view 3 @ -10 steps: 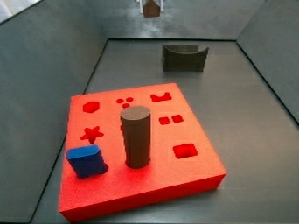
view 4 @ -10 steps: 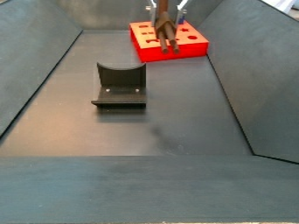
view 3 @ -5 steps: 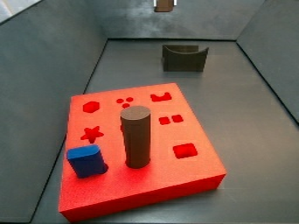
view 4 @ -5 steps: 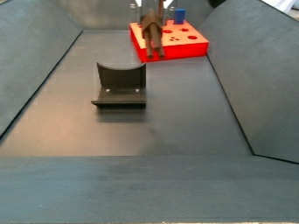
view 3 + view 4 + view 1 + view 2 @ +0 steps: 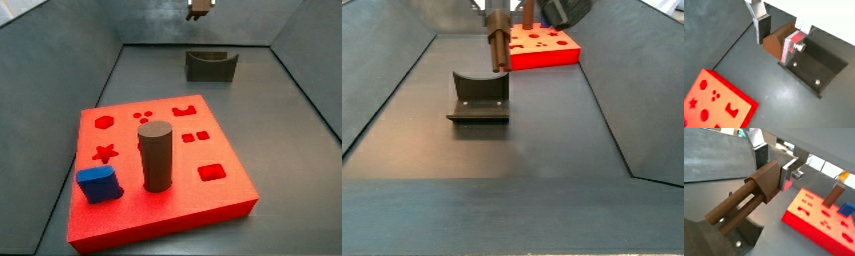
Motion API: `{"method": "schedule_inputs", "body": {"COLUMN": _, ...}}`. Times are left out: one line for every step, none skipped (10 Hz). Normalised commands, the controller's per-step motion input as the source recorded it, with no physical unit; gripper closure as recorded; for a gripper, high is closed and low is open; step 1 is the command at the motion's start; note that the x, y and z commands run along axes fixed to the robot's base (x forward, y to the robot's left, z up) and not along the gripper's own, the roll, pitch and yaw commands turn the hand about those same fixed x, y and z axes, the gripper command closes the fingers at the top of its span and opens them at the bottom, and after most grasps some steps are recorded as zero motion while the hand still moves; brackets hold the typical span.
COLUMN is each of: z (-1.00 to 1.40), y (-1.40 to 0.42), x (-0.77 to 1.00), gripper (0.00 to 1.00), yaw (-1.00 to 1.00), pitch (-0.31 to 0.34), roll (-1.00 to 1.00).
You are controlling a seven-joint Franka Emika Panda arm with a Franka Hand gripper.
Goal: Pick up the 3 prong object. Move up. Place the 3 prong object on the fixture. Regrasp the 3 prong object. Move to above the board. Insert the 3 prong object.
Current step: Place the 3 prong object on the fixture.
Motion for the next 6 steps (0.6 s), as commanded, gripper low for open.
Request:
{"method": "schedule_inputs", "body": {"z": -0.02, "y": 0.05, "x": 0.57, "gripper": 1.00, "yaw": -0.12, "pitch": 0.045, "roll": -0.37}}
{"method": "schedule_inputs", "body": {"z": -0.01, "y": 0.04, "x": 0.49, "gripper": 1.00, "yaw": -0.11, "pitch": 0.036, "roll": -0.25}}
{"method": "schedule_inputs", "body": {"z": -0.01, "y": 0.04, "x": 0.39, "gripper": 1.00, "yaw": -0.10, "pitch": 0.029, "roll": -0.19}}
{"method": "schedule_inputs", "body": {"z": -0.01, "y": 0.04, "x": 0.29, "gripper": 1.00, "yaw": -0.08, "pitch": 0.030, "roll": -0.17}}
{"method": "schedule_inputs", "body": {"z": -0.01, "y": 0.04, "x": 0.17, "gripper": 1.00, "yaw": -0.07, "pitch": 0.035, "roll": -0.16}}
{"method": "schedule_inputs", "body": {"z": -1.00, "y": 0.13, "x": 0.14, "gripper": 1.00, "yaw": -0.04, "pitch": 0.225, "roll": -1.00}}
